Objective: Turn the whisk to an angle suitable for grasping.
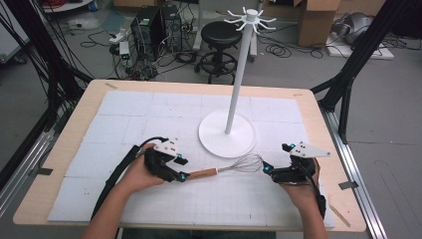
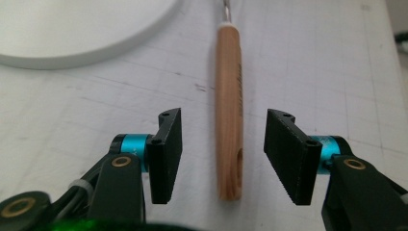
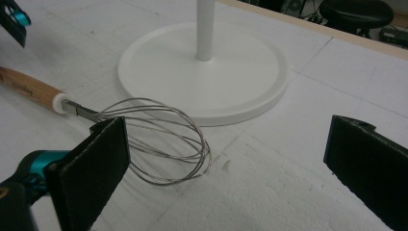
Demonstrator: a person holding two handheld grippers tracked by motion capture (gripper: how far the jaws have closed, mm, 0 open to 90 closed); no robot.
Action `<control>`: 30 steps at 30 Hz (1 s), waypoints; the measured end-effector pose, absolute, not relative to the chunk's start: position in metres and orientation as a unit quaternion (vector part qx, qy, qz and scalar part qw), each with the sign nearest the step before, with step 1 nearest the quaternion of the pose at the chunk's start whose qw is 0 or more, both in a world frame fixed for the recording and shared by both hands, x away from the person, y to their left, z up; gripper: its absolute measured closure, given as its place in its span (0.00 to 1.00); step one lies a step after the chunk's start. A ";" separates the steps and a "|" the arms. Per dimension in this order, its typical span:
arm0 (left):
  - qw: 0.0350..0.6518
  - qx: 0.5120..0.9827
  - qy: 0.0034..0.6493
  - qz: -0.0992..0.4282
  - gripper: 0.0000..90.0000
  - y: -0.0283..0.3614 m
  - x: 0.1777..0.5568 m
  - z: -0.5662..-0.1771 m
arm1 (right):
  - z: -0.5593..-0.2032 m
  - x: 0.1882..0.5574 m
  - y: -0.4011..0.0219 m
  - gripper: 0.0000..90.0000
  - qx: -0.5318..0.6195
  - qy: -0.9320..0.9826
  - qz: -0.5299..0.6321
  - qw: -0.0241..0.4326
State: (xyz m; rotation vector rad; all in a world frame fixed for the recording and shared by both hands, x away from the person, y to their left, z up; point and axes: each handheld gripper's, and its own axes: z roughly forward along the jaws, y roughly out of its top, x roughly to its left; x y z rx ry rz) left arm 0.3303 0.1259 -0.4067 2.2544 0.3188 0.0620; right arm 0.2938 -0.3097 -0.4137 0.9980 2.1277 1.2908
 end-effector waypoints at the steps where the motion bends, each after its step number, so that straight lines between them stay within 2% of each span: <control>1: 0.427 0.894 0.134 0.029 0.51 0.132 0.330 -0.405 | -0.413 0.293 -0.310 0.01 0.363 0.772 0.469 0.228; 9: 0.446 0.876 0.176 0.053 0.44 0.164 0.329 -0.403 | -0.411 0.292 -0.308 0.01 0.357 0.775 0.468 0.230; 13: 0.457 0.864 0.200 0.067 0.35 0.183 0.330 -0.403 | -0.409 0.291 -0.309 0.01 0.356 0.773 0.470 0.233; 17: 0.474 0.847 0.228 0.080 0.31 0.203 0.330 -0.400 | -0.407 0.291 -0.311 0.01 0.355 0.772 0.472 0.234; 21: 0.490 0.833 0.243 0.082 0.23 0.217 0.330 -0.399 | -0.405 0.291 -0.311 0.01 0.355 0.770 0.474 0.236; 30: 0.505 0.822 0.249 0.091 0.17 0.220 0.333 -0.398 | -0.405 0.291 -0.306 0.01 0.350 0.775 0.471 0.234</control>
